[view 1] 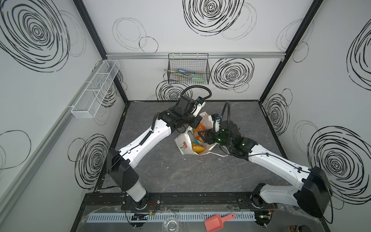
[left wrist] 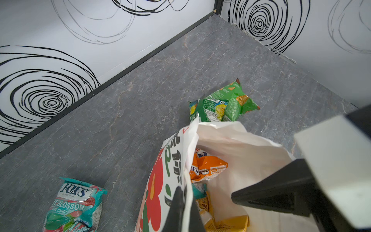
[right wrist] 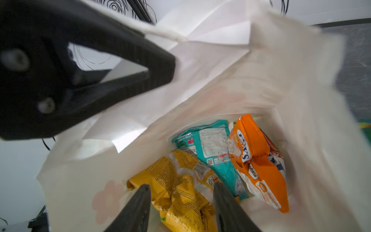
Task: Take the snacks out of the paper bag
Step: Pick up the snack from the paper bag.
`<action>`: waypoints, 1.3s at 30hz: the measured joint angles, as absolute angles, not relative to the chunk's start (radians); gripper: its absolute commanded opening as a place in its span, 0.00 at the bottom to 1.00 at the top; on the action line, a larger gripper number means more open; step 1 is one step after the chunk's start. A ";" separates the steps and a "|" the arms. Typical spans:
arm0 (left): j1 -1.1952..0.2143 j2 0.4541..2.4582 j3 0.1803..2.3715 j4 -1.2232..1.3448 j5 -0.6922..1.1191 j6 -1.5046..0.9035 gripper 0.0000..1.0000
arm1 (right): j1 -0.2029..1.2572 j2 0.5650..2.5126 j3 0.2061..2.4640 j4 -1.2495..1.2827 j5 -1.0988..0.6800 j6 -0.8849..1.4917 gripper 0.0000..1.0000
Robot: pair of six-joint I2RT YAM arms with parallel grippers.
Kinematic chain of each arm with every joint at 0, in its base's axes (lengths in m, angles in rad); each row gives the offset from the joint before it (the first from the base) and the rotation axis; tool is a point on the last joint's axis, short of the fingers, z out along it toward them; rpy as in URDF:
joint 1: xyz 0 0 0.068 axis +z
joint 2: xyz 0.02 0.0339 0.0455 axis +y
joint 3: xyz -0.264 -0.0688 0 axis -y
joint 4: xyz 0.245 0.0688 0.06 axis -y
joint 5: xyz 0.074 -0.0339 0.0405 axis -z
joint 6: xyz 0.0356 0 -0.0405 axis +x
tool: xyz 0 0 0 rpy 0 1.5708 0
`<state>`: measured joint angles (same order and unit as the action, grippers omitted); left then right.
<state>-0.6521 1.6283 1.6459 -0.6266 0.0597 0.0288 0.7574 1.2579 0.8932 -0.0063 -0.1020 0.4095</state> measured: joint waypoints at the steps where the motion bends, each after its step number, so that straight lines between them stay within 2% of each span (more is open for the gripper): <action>1: -0.652 1.628 1.649 -0.630 0.063 0.027 0.00 | 0.757 1.262 0.889 -0.007 -0.098 0.387 0.56; 10: -0.659 1.630 1.671 -0.661 0.070 0.020 0.00 | 0.774 1.329 0.884 -0.017 0.037 0.207 0.57; 13: -0.663 1.633 1.678 -0.666 0.070 0.018 0.00 | 0.777 1.362 0.891 -0.017 0.086 0.168 0.62; 17: -0.666 1.638 1.678 -0.665 0.070 0.015 0.00 | 0.778 1.393 0.919 -0.013 0.136 0.151 0.63; 24: -0.664 1.644 1.678 -0.662 0.079 0.003 0.00 | 0.772 1.471 0.979 0.061 0.152 0.152 0.63; 31: -0.603 1.651 1.678 -0.645 0.134 -0.050 0.00 | 0.752 1.568 1.020 0.105 0.165 0.165 0.62; 39: -0.593 1.655 1.678 -0.633 0.203 -0.083 0.00 | 0.739 1.671 1.033 0.089 0.167 0.173 0.67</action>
